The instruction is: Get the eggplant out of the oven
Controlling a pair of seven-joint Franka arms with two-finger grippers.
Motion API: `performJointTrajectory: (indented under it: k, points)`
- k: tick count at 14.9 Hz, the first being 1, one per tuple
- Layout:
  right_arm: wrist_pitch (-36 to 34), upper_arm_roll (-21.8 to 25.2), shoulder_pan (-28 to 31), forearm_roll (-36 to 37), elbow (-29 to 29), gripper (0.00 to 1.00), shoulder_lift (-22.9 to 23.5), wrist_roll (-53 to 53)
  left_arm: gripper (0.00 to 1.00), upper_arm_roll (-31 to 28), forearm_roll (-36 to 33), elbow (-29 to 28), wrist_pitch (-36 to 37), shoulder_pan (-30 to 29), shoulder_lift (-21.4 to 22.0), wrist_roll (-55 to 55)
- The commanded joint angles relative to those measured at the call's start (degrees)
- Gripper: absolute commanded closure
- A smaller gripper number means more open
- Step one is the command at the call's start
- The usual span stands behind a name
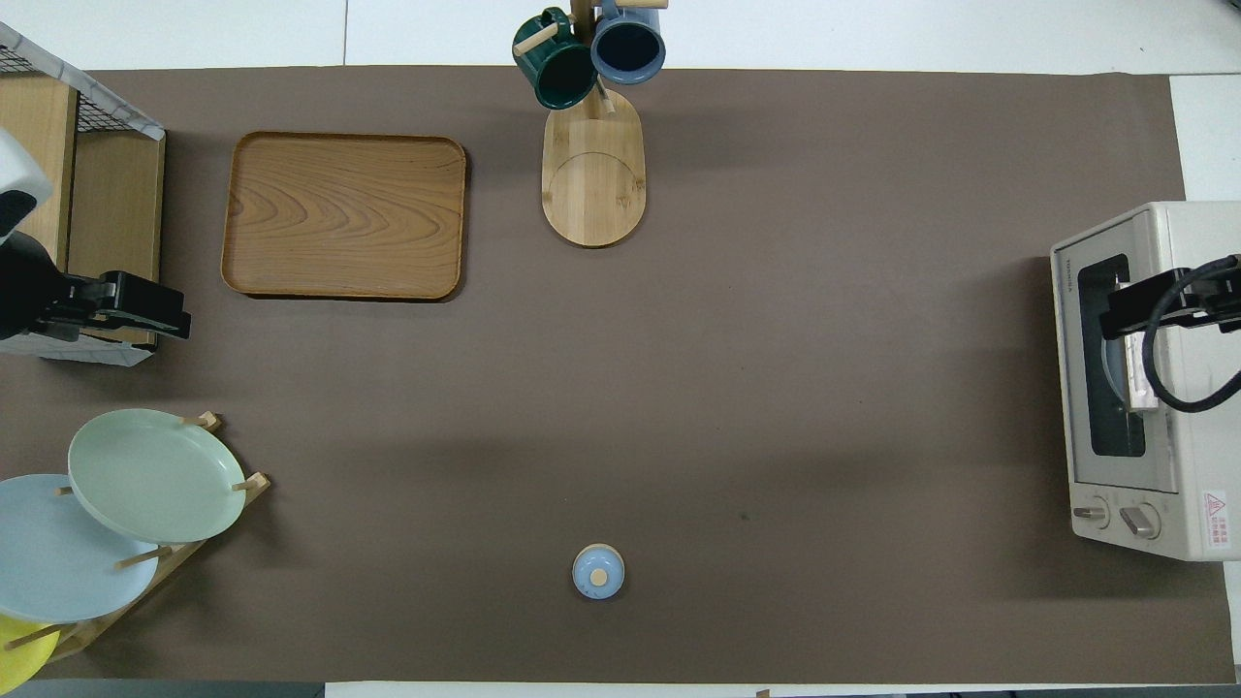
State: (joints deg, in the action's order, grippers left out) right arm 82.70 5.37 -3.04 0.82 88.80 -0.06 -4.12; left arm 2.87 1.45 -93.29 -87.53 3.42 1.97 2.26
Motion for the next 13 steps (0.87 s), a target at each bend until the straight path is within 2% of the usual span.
performJointTrajectory:
  k: [1, 6, 9, 10, 12, 13]
  points:
    - [1.59, -0.1, -0.21, 0.68, 1.73, 0.0, -1.26, 1.13, 0.0, 0.03, 0.48, 1.18, 1.39, -0.43, -0.39, -0.16]
    - [1.67, 0.08, 0.49, 0.68, 2.43, 0.0, -1.52, 1.13, 0.0, 0.03, 0.48, 1.18, 1.39, -0.43, -0.39, -0.16]
    - [5.0, 0.08, 4.18, -0.72, 3.65, 0.0, -1.7, -0.09, 0.0, 0.03, 0.48, 1.18, 1.39, -0.43, -0.39, -0.16]
    - [7.8, 0.08, 4.01, -0.82, 5.49, 0.06, -2.05, -1.23, 0.0, 0.03, 0.48, 1.18, 1.39, -0.43, -0.39, -0.16]
    - [9.58, -0.01, 4.01, -0.99, 6.91, 0.64, -2.75, -6.05, 0.0, 0.03, 0.48, 1.18, 1.39, -0.43, -0.39, -0.16]
    - [9.59, -0.01, 3.84, -0.99, 6.91, 0.89, -2.75, -8.95, 0.0, 0.03, 0.48, 1.18, 1.39, -0.43, -0.39, -0.16]
